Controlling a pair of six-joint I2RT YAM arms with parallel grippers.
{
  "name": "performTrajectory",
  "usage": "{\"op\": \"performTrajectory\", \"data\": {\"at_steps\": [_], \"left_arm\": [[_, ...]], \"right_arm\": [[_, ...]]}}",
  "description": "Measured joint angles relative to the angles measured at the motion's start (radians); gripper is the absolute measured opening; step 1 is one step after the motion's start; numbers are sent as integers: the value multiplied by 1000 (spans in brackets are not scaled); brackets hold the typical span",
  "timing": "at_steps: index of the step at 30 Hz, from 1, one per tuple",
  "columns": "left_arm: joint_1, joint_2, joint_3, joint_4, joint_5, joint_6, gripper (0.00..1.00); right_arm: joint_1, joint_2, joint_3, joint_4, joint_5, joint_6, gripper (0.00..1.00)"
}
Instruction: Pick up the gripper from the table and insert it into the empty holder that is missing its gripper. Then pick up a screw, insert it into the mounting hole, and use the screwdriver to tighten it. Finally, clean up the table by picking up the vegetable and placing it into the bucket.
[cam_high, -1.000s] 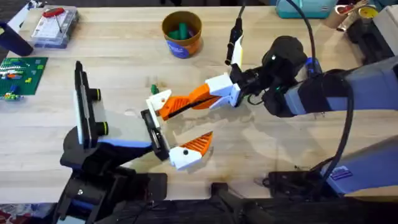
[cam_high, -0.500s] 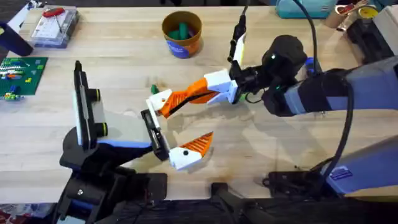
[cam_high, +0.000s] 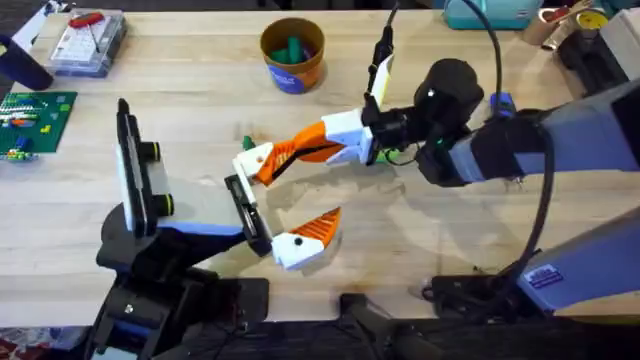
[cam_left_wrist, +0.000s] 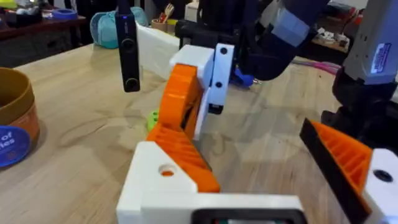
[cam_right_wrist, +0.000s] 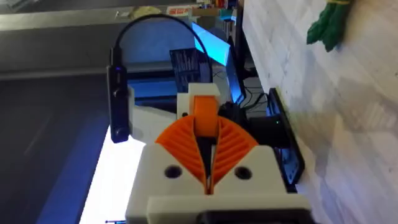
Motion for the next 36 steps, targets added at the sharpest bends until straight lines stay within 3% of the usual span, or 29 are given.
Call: {"op": "performTrajectory", "data": {"at_steps": [33,34,36], "left_arm": [[3,0,0,1,-18,-1,994],[3,0,0,1,-18,-1,994],[2,0,0,1,-3,0,994]], "right_arm": [[6,21,28,0,9,-8,17],[6,21,28,-1,9,-8,54],[10,21,28,-3,13,-8,226]]}}
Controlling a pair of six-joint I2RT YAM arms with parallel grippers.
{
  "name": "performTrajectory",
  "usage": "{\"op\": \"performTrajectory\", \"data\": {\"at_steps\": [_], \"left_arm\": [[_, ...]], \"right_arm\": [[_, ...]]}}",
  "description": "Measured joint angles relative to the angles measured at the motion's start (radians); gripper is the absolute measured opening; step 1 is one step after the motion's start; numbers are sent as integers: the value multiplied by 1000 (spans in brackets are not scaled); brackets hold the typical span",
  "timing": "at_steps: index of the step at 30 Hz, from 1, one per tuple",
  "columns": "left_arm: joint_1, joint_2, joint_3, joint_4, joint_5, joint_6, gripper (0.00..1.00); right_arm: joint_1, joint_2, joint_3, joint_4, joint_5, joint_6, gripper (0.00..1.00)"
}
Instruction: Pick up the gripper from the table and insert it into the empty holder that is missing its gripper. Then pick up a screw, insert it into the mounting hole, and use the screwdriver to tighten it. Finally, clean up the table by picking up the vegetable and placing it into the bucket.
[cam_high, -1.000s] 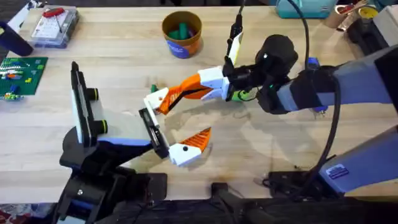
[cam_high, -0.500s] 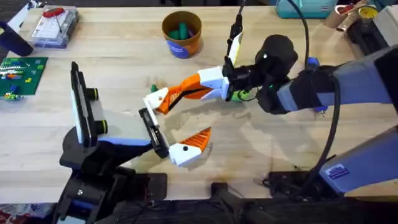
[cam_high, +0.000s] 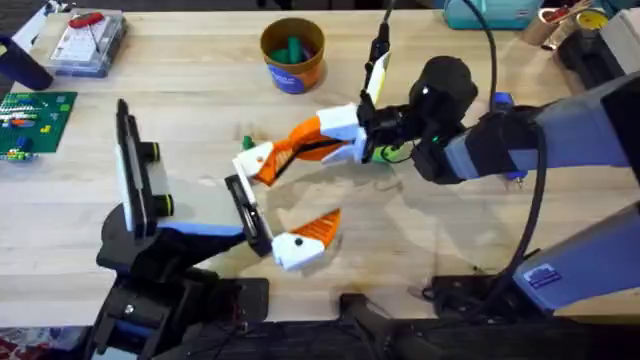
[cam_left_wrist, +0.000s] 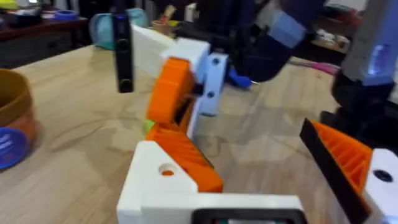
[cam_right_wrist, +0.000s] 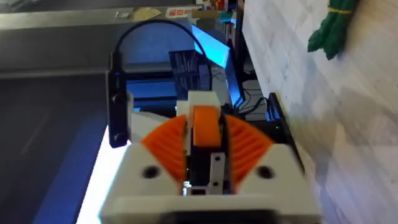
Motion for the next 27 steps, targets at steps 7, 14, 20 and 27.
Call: {"op": "performTrajectory", "data": {"at_steps": [7,14,20,27], "left_arm": [[-13,0,0,1,58,0,994],[-13,0,0,1,65,0,994],[-13,0,0,1,66,0,994],[-13,0,0,1,66,0,994]], "right_arm": [[24,0,6,0,13,-6,992],[24,0,6,0,14,-6,995],[4,0,6,2,-12,-24,995],[-93,0,20,0,-153,-80,995]]}}
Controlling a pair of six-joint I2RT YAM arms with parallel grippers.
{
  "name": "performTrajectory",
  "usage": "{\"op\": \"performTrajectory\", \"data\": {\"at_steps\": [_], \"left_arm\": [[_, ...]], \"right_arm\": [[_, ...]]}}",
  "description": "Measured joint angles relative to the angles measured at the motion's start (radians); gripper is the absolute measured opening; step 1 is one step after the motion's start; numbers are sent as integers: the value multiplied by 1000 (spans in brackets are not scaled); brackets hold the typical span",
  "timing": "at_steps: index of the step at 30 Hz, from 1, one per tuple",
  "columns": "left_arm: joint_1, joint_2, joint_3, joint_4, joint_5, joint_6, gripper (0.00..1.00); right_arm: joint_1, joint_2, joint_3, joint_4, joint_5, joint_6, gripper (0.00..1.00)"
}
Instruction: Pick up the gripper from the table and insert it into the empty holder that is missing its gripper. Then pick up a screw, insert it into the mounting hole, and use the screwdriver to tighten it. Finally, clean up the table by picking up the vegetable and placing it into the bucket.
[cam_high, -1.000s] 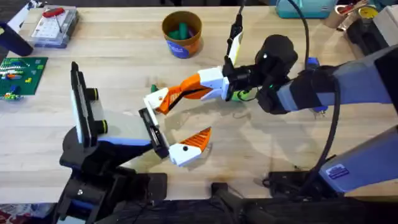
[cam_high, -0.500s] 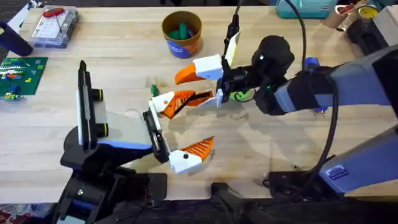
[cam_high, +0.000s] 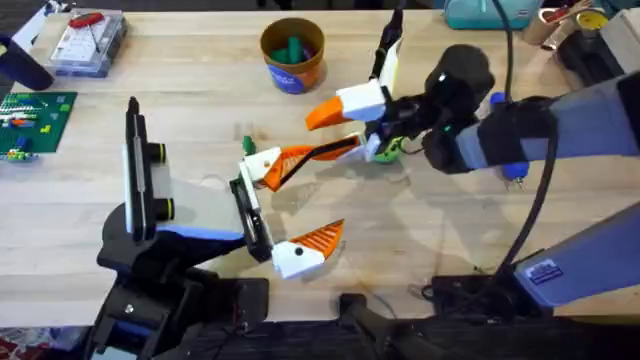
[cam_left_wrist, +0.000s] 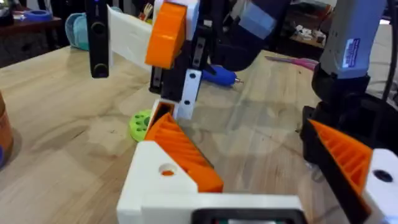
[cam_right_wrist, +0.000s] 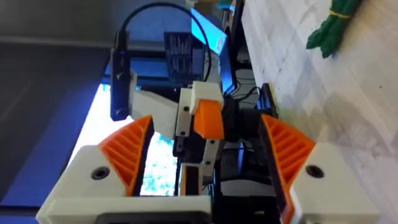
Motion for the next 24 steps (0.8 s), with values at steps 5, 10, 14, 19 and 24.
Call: {"op": "performTrajectory", "data": {"at_steps": [5,10,14,19,24], "left_arm": [[0,0,0,0,0,0,994],[0,0,0,0,0,0,994],[0,0,0,0,0,0,994],[0,0,0,0,0,0,994],[0,0,0,0,0,0,994]], "right_arm": [[-52,0,61,-86,-135,-28,995],[-78,-1,119,-274,-159,-102,995],[-77,-1,139,-323,-159,-160,995],[-54,2,146,-326,-159,-194,995],[-21,20,159,-326,-159,-211,995]]}}
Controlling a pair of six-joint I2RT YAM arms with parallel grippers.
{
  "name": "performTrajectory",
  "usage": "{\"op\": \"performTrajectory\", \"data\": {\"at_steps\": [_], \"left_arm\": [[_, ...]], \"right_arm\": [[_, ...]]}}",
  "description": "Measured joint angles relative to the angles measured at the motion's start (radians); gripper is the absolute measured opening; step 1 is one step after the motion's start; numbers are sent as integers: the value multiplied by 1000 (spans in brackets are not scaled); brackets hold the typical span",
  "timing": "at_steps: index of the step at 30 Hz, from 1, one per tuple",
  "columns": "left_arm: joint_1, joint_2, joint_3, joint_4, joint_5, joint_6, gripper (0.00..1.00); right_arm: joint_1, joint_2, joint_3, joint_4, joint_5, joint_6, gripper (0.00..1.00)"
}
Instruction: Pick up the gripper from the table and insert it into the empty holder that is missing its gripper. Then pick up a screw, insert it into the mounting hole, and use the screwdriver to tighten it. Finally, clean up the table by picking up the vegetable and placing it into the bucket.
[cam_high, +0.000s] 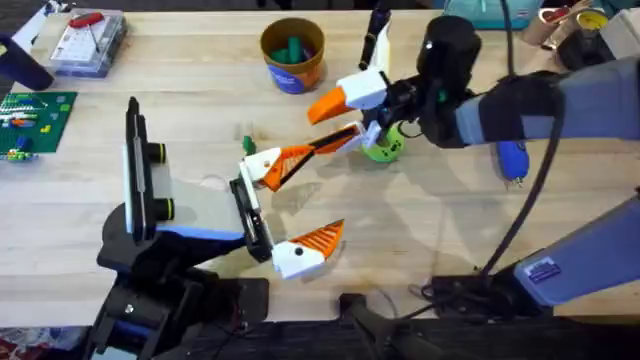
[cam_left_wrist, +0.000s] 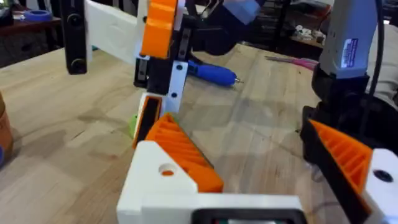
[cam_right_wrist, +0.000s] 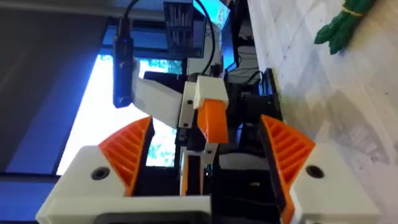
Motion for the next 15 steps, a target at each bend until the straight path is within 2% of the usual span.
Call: {"op": "performTrajectory", "data": {"at_steps": [9,15], "left_arm": [[0,0,0,0,0,0,994],[0,0,0,0,0,0,994]], "right_arm": [[60,55,27,-2,0,-1,981],[71,55,28,-1,0,0,891]]}}
